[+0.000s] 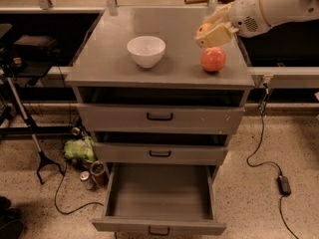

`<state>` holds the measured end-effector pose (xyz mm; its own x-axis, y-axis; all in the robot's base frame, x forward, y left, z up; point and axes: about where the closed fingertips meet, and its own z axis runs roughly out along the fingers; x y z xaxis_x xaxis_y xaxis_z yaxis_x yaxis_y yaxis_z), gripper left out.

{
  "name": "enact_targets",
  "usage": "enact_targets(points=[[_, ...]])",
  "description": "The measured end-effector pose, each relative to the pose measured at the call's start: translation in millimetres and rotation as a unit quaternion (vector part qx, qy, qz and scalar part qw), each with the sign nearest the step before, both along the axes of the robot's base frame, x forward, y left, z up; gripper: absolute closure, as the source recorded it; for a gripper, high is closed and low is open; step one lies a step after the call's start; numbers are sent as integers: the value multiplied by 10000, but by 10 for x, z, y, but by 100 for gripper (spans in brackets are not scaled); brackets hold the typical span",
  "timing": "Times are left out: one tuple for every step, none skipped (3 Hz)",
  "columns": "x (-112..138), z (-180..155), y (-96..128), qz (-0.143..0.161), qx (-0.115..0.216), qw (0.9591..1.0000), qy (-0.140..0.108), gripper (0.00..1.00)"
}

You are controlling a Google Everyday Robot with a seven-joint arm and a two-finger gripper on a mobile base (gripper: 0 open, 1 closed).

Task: Place orange into bottom drawer

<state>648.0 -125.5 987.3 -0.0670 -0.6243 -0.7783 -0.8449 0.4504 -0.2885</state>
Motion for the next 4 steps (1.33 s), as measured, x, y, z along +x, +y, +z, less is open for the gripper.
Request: enact_targets(points=[[-217,-113,215,458,271,9985,108,100],[-422,-260,511,531,268,9982,122,100],[-571,-454,827,217,103,9997,16,100],[-674,-733,1120,-221,-117,9997,-47,100]])
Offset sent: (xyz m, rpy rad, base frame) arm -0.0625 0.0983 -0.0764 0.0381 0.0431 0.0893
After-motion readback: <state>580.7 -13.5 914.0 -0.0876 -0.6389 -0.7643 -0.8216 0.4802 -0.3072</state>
